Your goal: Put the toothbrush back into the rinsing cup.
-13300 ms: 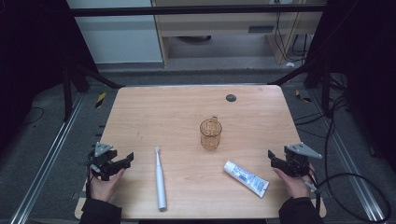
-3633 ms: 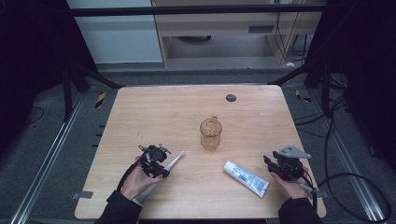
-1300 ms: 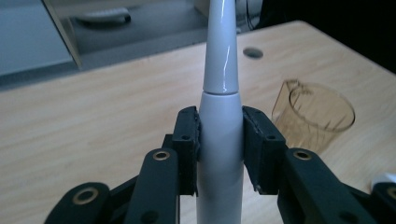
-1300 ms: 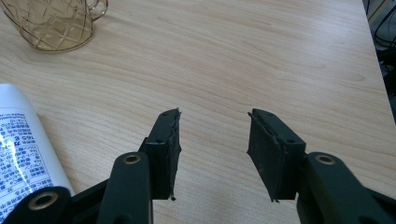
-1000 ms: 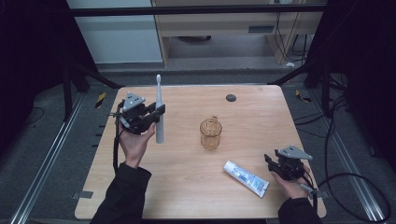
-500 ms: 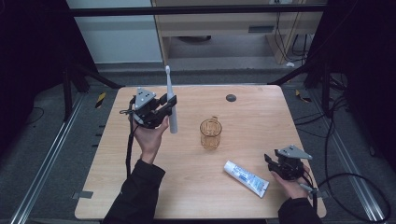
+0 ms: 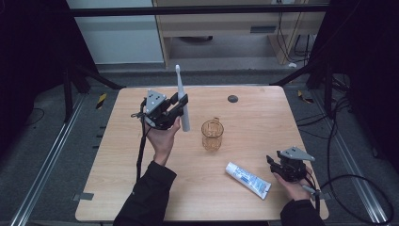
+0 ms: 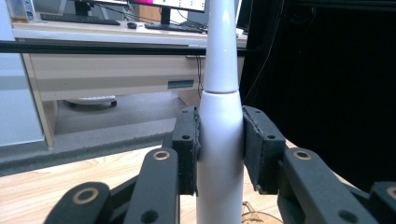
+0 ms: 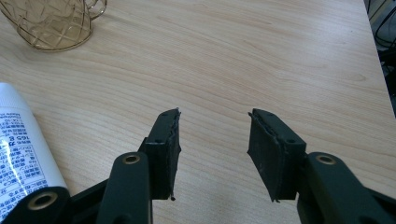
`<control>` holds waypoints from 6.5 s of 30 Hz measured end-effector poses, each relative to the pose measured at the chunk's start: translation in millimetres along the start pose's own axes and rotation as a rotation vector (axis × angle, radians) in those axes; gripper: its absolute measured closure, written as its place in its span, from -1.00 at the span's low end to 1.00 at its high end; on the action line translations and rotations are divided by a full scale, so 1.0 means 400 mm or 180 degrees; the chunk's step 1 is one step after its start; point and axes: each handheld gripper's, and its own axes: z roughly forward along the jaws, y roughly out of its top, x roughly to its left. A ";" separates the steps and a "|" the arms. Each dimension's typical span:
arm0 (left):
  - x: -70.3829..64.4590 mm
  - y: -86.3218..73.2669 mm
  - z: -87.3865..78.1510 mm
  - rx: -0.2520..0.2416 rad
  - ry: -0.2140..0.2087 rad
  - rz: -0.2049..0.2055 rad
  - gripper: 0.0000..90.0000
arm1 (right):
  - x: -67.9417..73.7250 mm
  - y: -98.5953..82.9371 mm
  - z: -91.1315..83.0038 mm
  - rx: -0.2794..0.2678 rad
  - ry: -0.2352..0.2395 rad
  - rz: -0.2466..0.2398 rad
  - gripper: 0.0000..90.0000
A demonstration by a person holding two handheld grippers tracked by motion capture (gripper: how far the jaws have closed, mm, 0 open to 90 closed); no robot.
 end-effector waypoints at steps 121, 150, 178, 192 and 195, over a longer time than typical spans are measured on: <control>-0.099 -0.285 0.126 0.0402 -0.0435 0.0439 0.49 | -0.006 -0.008 0.002 0.0000 -0.0039 -0.0016 0.18; -0.099 -0.293 0.097 0.0473 -0.0424 0.0408 -0.08 | -0.007 -0.007 0.000 -0.0014 -0.0057 -0.0016 0.15; 0.056 -0.232 -0.127 0.1094 -0.0101 0.0683 -0.26 | 0.010 0.001 -0.025 -0.0053 0.0005 -0.0037 0.06; 0.189 -0.313 -0.304 0.1249 0.0288 0.0345 -0.24 | 0.019 0.002 -0.042 -0.0029 0.0192 -0.0103 0.21; 0.211 -0.335 -0.328 0.1287 0.0390 0.0262 -0.23 | 0.028 0.004 -0.043 -0.0007 0.0250 -0.0127 0.26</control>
